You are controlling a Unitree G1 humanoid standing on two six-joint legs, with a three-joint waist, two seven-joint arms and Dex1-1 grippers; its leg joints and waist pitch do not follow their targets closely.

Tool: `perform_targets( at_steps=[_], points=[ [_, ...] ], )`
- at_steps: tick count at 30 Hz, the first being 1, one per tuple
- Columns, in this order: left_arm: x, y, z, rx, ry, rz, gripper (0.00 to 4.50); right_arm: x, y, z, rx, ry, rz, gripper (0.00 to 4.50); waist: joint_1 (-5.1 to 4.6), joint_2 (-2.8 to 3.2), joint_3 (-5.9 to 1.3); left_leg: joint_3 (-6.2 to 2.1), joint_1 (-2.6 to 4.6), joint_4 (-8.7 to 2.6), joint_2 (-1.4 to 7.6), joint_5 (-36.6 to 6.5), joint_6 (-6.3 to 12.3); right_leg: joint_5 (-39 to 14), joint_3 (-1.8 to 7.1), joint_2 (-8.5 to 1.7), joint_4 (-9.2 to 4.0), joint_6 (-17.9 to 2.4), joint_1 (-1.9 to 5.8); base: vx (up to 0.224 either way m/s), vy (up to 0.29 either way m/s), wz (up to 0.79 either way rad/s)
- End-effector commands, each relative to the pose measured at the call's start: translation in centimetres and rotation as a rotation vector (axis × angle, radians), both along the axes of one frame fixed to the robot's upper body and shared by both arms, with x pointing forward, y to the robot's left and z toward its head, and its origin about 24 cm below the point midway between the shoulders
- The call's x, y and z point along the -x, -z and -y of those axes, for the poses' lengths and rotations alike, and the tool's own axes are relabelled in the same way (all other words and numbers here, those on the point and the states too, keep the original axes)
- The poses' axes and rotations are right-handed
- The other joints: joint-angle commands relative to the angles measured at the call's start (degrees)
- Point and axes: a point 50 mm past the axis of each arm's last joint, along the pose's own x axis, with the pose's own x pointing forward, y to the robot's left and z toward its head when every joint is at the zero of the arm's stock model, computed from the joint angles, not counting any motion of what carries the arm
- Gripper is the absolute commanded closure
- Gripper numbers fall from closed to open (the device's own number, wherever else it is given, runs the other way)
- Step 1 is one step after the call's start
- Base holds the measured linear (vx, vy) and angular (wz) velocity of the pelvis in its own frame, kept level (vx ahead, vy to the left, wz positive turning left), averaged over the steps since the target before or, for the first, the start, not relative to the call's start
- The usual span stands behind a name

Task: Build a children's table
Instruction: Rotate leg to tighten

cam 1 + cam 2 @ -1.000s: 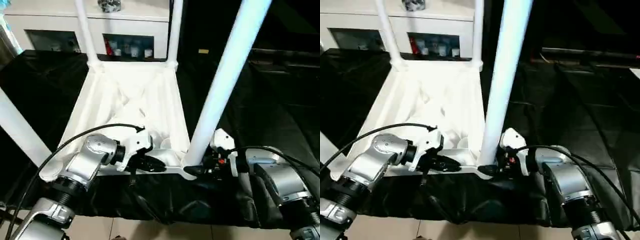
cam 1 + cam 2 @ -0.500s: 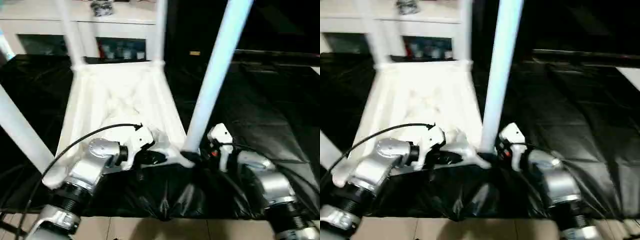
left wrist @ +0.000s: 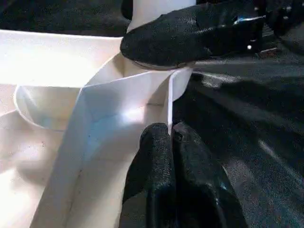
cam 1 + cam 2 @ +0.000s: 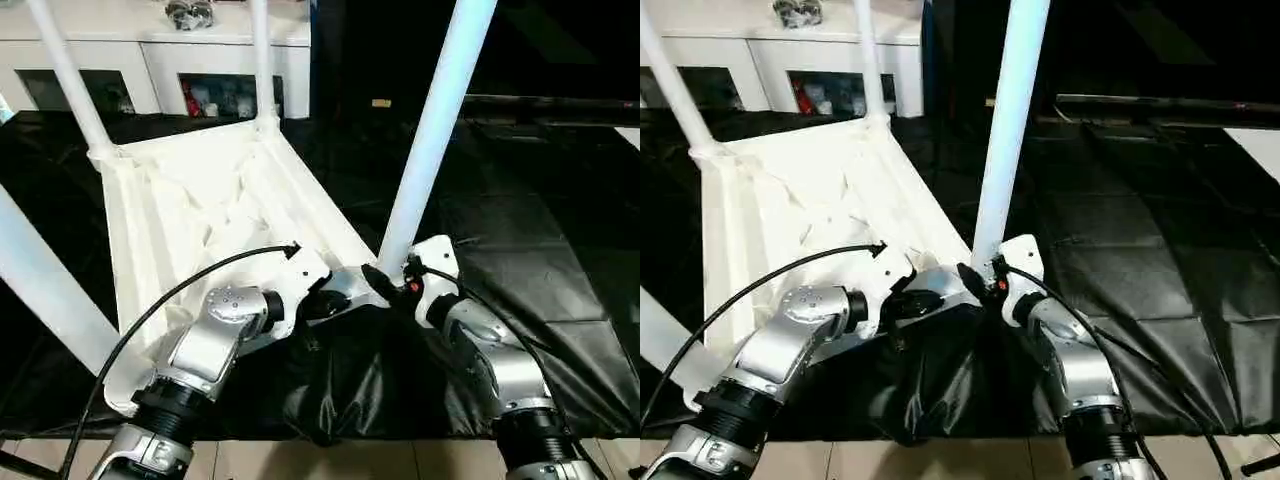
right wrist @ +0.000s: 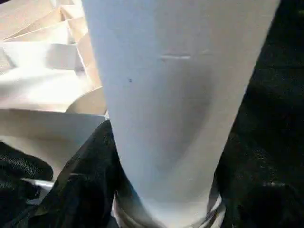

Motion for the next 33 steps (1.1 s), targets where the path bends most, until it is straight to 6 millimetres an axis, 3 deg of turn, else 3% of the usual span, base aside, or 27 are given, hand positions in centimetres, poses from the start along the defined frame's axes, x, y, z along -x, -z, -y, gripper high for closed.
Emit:
perform_targets(
  at_steps=[1,4,9,11,13,16,19,20,22,24,26,29,33],
  points=[
    [0.8,-0.4,2.1,0.035,0.122,0.009,4.5,1.3,0.7,-3.7,-0.009,-0.219,-0.051,1.16,0.34,-0.29,-2.88,0.34,-0.52,-3.85,0.46,-15.4,2.1,-16.7,1.71,-1.14,-4.7,-9.0,2.29,0.0,0.0,0.0],
    [0.9,-0.4,1.0,0.006,0.205,0.002,4.5,1.5,0.5,-2.0,0.066,-0.325,-0.02,1.02,0.43,-0.12,-3.0,0.34,-0.54,-3.72,0.51,-14.6,2.13,-14.5,1.74,-1.18,-4.49,-9.7,2.43,0.0,0.0,0.0],
    [0.9,-0.5,0.1,-0.018,0.269,-0.018,4.5,1.9,0.1,-0.9,0.072,-0.427,-0.027,1.02,0.98,-0.12,-3.38,0.6,-0.35,-2.96,0.52,-9.1,4.59,-3.3,1.78,-0.93,-3.18,-13.7,2.72,0.0,0.0,0.0],
    [0.9,-0.5,-0.8,-0.043,0.324,-0.042,4.5,2.5,-0.2,0.0,0.08,-0.548,-0.056,1.02,1.14,-0.21,-3.36,0.65,-0.25,-2.83,0.47,-8.4,5.57,-1.9,1.72,-0.88,-3.02,-14.7,2.8,0.0,0.0,0.0],
    [0.9,-0.4,-1.4,-0.063,0.352,-0.063,4.5,3.1,-0.2,0.5,0.1,-0.636,-0.079,1.02,1.32,-0.17,-3.01,0.8,-0.1,-2.88,0.58,-9.9,6.08,-3.6,1.8,-0.92,-3.23,-15.0,2.62,0.0,0.0,0.0],
    [0.7,-0.4,-1.8,-0.071,0.367,-0.071,4.5,3.3,-0.3,0.9,0.105,-0.701,-0.104,1.02,1.98,-0.19,-2.72,0.84,0.27,-3.19,0.83,-13.3,4.75,-9.3,1.95,-1.11,-3.72,-14.4,2.32,0.0,0.0,0.0],
    [0.5,-0.5,-2.1,-0.077,0.375,-0.079,4.5,3.4,-0.5,0.9,0.101,-0.736,-0.117,1.02,2.12,-0.3,-2.56,0.83,0.32,-3.36,0.85,-14.8,3.86,-11.7,2.06,-1.08,-3.89,-13.7,2.21,0.0,0.0,0.0],
    [0.4,-0.5,-2.2,-0.082,0.375,-0.079,4.5,3.5,-0.5,0.9,0.099,-0.752,-0.123,1.02,2.16,-0.01,-2.5,0.76,0.29,-3.45,0.85,-14.9,3.57,-12.2,2.11,-1.06,-3.94,-13.4,2.15,0.0,0.0,0.0],
    [0.3,-0.5,-2.3,-0.083,0.378,-0.082,4.5,3.5,-0.5,0.8,0.096,-0.769,-0.128,1.34,2.11,-0.28,-2.58,0.71,0.12,-3.47,0.77,-14.5,3.23,-12.0,2.23,-1.01,-3.89,-12.9,2.25,0.0,0.0,0.0],
    [0.4,-0.5,-2.3,-0.077,0.388,-0.089,4.5,3.7,-0.6,0.7,0.071,-0.791,-0.133,1.38,2.23,0.08,-2.92,0.61,0.17,-3.42,0.76,-13.8,3.11,-10.8,2.27,-1.05,-3.68,-13.2,2.42,0.0,0.0,0.0],
    [0.4,-0.5,-2.3,-0.075,0.39,-0.093,4.5,3.8,-0.6,0.6,0.067,-0.796,-0.136,1.68,2.22,-0.04,-2.95,0.66,0.06,-3.36,0.73,-13.3,3.28,-9.6,2.26,-1.0,-3.6,-13.5,2.45,0.0,0.0,0.0],
    [0.5,-0.4,-2.1,-0.063,0.399,-0.106,4.5,4.2,-0.3,0.5,0.056,-0.818,-0.15,1.76,2.35,-0.14,-2.99,0.72,-0.06,-3.23,0.72,-11.8,3.88,-7.3,2.23,-1.01,-3.38,-14.2,2.55,0.0,0.0,0.0],
    [0.5,-0.3,-2.0,-0.051,0.393,-0.113,4.5,4.4,-0.1,0.5,0.054,-0.828,-0.159,1.98,2.42,-0.12,-2.94,0.74,0.01,-3.29,0.73,-12.7,3.63,-9.2,2.26,-1.08,-3.61,-13.9,2.52,0.0,0.0,0.0]
  ],
)
